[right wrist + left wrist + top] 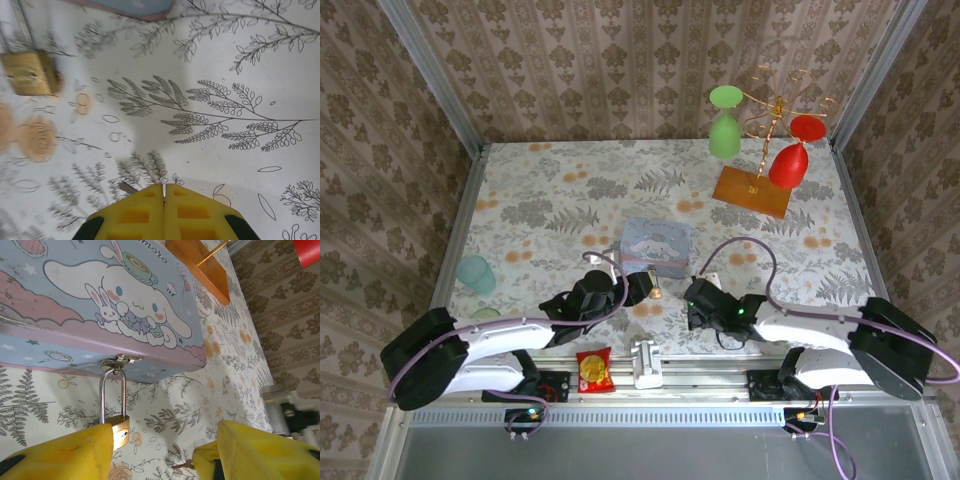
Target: Unlock the padlock with the key
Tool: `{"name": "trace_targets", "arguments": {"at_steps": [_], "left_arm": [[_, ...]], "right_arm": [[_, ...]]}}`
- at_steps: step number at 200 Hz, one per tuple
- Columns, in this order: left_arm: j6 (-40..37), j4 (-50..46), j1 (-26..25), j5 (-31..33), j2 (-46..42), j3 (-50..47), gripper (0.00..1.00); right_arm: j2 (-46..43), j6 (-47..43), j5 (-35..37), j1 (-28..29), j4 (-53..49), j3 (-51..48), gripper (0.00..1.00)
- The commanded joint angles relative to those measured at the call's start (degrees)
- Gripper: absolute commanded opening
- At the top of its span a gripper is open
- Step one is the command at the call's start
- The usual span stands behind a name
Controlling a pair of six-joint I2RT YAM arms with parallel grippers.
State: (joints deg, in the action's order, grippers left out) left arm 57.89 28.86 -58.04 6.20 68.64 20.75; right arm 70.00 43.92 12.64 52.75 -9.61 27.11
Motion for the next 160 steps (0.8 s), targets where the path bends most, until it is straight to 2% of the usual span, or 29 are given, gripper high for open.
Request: {"name": "trace_targets", "arguments": {"at_steps": [1,44,55,68,83,94,122,145,160], "left_arm": [[2.92,6.07,-0.02,-2.37,1.81,0.37,0.58],[8.10,15.02,-3.56,-0.37,3.96,1.10,0.64],[13.04,17.99,-3.90,0.20,5.11,0.30,0.68],[18.98,28.42,-4.29,1.78,7.63,-1.74,0.68],[28.40,36.05,-4.17,3.74,10.62,-3.11,0.71],[30.66,41.83,-3.99,4.62,12.45,-3.15,0.70],[36.13,38.81,-4.57,6.21,12.06,-2.54,0.75],[39.25,43.57,-5.62,11.66,12.16,-5.69,0.78],[42.90,45.43,-5.81,13.07,12.71,-6.89,0.82]], "right_arm": [[-5.51,-1.80,-4.10,-2.47,2.22,-0.64,0.00],[-11.25,-0.74,-6.24,-3.75,0.92,1.72,0.00],[-12.29,-0.23,-6.57,-3.86,1.16,2.90,0.00],[-13.44,0.28,-6.33,-3.83,1.55,4.63,0.00],[-14.09,0.00,-5.51,-3.91,2.61,6.94,0.00],[-13.80,-0.99,-5.14,-4.01,3.98,8.74,0.00],[-10.97,-3.84,-5.46,-4.14,7.63,12.95,0.00],[-8.07,-4.80,-6.39,-4.18,11.90,14.36,0.00],[-6.06,-3.90,-8.24,-4.19,17.15,13.90,0.00]]}}
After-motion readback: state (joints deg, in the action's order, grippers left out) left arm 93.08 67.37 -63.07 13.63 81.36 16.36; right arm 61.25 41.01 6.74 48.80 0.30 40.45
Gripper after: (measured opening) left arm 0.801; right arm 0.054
